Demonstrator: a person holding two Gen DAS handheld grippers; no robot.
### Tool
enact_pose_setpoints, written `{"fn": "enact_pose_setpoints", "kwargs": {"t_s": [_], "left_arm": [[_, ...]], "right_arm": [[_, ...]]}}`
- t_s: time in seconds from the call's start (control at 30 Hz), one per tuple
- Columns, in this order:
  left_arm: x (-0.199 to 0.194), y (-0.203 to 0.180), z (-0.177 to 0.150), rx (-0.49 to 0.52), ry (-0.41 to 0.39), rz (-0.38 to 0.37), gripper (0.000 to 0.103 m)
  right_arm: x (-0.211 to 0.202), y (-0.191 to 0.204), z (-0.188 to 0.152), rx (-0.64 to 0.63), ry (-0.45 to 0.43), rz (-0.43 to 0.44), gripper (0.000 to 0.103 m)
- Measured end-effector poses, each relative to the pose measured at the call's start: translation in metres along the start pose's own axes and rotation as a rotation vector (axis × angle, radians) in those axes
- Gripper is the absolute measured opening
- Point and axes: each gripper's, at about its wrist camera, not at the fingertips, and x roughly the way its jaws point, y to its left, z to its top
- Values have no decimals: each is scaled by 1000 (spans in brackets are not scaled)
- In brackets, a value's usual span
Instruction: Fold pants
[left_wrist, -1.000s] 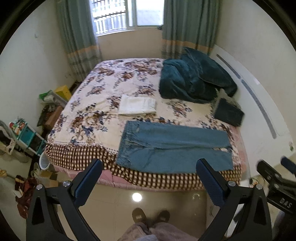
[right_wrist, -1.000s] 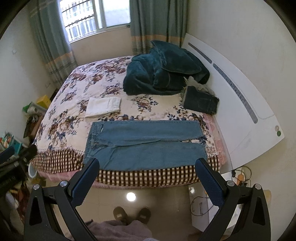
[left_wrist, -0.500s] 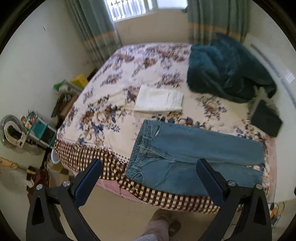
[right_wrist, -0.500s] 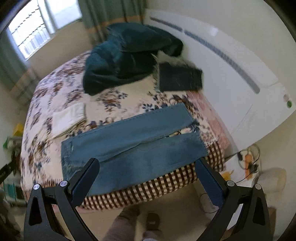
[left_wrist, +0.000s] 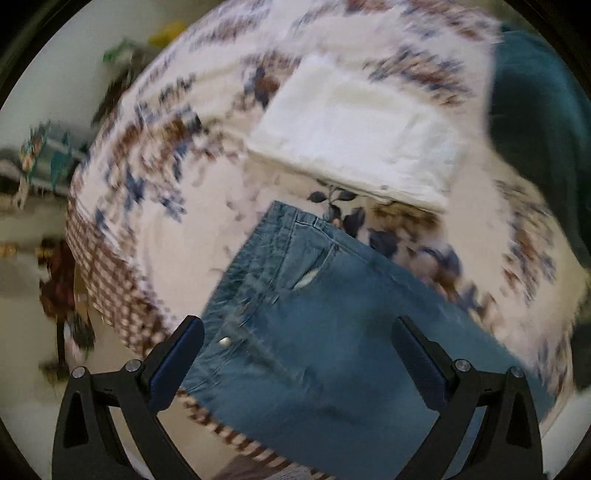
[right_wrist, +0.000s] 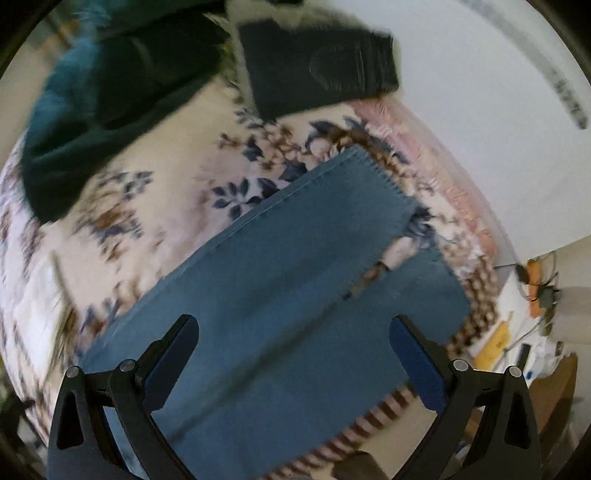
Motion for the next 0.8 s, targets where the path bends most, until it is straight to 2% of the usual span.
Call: {"fn": "enact_pose_setpoints", "kwargs": {"t_s": [0.13,0.27,0.4,0.5,0.53,0.57,0.6,0.63,0.67,0.7,0.73,0.8], "left_arm": [[85,-28,41,-49,92,57,103],[152,-38,57,-129,206,54,103],[180,-45,62,-143,245,78,103],[182,-45,60,-129,237,78,103],[178,-44,59,-127,222,67,97],[172,-42,58,-123,194,49,88],[164,-40,56,-114,161,22,72],[157,-37,55,-100,136,7,47],[148,-34,53,-77,112,3,37],[146,-26,55,-68,95,-31,29],[141,-21,52,-65,86,-51,23],[127,-6,46,-71,56,-122,17]], "right_arm": [[95,14,49,74,55,-67,103],[155,18,74,123,85,-125,103],[194,21,90,158,106,-137,103],[215,22,95,174,143,-145,103],[222,22,95,182,164,-140,100],[227,22,95,187,178,-126,95],[229,21,95,192,184,-104,83],[229,20,93,193,184,-90,64],[228,19,92,184,179,-78,53],[226,21,90,172,177,-62,30],[222,22,87,163,172,-48,17],[209,22,79,147,136,-36,13]]}}
